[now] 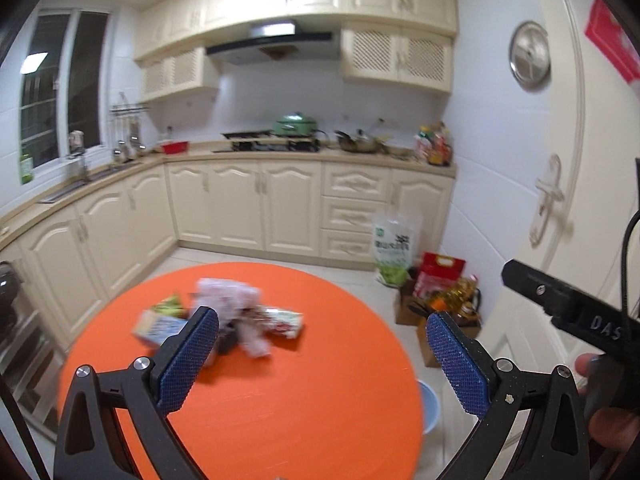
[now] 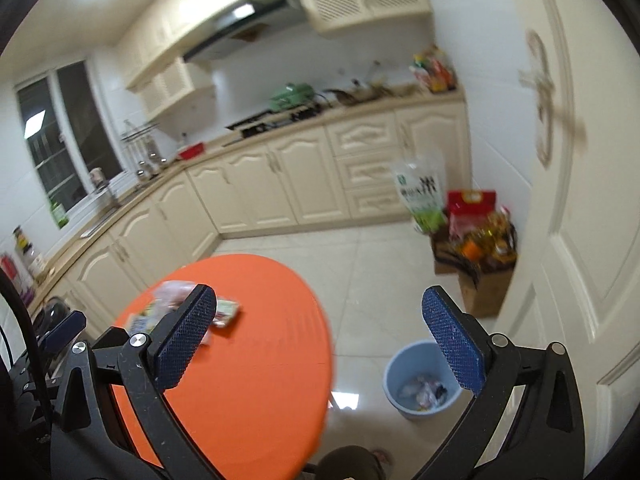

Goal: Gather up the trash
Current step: 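Return both tools from the bin back to the table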

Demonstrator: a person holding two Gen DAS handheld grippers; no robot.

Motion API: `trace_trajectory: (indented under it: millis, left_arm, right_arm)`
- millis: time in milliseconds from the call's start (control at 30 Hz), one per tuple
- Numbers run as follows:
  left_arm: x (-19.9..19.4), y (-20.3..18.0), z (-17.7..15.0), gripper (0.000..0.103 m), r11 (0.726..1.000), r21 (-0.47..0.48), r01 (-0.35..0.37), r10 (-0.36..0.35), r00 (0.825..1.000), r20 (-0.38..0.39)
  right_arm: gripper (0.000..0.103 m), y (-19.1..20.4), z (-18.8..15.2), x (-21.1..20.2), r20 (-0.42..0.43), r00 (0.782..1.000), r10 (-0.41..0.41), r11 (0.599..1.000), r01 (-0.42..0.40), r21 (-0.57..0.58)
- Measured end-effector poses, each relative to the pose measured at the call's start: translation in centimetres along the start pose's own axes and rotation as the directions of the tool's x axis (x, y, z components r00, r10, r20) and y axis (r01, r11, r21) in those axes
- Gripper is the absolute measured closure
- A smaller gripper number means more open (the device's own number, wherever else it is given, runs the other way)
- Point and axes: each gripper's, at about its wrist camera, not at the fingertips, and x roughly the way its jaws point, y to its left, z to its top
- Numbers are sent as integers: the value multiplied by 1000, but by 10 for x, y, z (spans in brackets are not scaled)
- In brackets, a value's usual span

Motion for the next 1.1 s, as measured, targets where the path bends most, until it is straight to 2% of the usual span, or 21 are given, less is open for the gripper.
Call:
trace_trajectory:
  millis: [167, 233, 467, 700, 800, 933, 1100]
  left_arm:
    - [-66, 32, -27, 1, 998, -26, -64, 65, 997, 49]
    - [-89, 40, -38, 1, 994, -31, -109, 111, 991, 73]
    - [-146, 45, -73, 1, 976, -98, -195, 207, 971, 124]
    - [-171, 29, -102, 1, 956, -166, -241, 263, 957, 126]
    - [-178, 23, -105, 1, 952, -181, -247, 272, 954, 124]
    - [-183, 18, -108, 1, 946, -197, -259, 285, 952, 117]
    - [-178, 21, -87, 1, 942, -206, -263, 290, 951, 111]
  right_arm:
    - [0, 70, -5, -27, 53, 997, 50, 995, -44, -93]
    - [0, 93, -8, -35, 68, 996, 62, 991, -53, -123]
    - [0, 152, -27, -55, 84, 990, 112, 973, -92, -210]
    - [0, 187, -42, -64, 77, 987, 144, 952, -116, -284]
    - [0, 194, -47, -66, 75, 986, 147, 946, -118, -303]
    - [0, 199, -51, -66, 65, 986, 151, 942, -124, -311]
    - [0, 198, -50, -65, 60, 986, 154, 941, -128, -314]
